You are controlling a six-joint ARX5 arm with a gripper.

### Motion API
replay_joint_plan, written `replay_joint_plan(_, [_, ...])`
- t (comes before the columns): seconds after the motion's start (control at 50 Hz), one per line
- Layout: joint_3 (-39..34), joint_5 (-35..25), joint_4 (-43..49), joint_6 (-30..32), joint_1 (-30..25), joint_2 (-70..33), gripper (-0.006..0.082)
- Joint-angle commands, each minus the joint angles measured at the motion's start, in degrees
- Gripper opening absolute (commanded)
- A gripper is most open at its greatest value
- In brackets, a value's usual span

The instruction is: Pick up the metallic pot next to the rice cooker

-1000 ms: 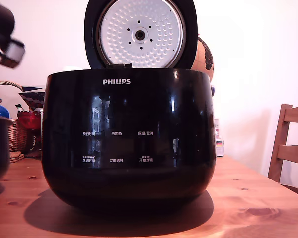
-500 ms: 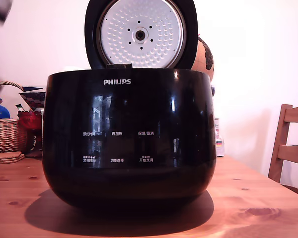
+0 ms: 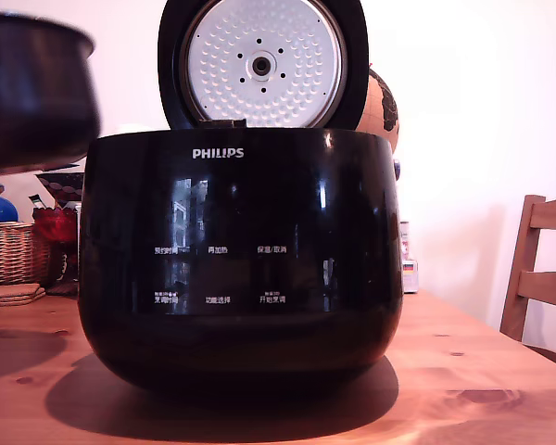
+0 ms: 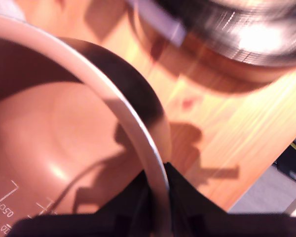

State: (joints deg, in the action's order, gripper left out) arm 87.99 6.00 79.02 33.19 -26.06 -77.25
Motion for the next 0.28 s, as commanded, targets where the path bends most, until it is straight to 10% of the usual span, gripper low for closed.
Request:
replay_joint_plan(0.0, [1.6, 0.5, -1.0, -0.4, -0.6, 1.6, -0.0023])
replay_joint_plan(0.26, [1.6, 0.5, -1.0, -0.6, -0.9, 1.6, -0.0023])
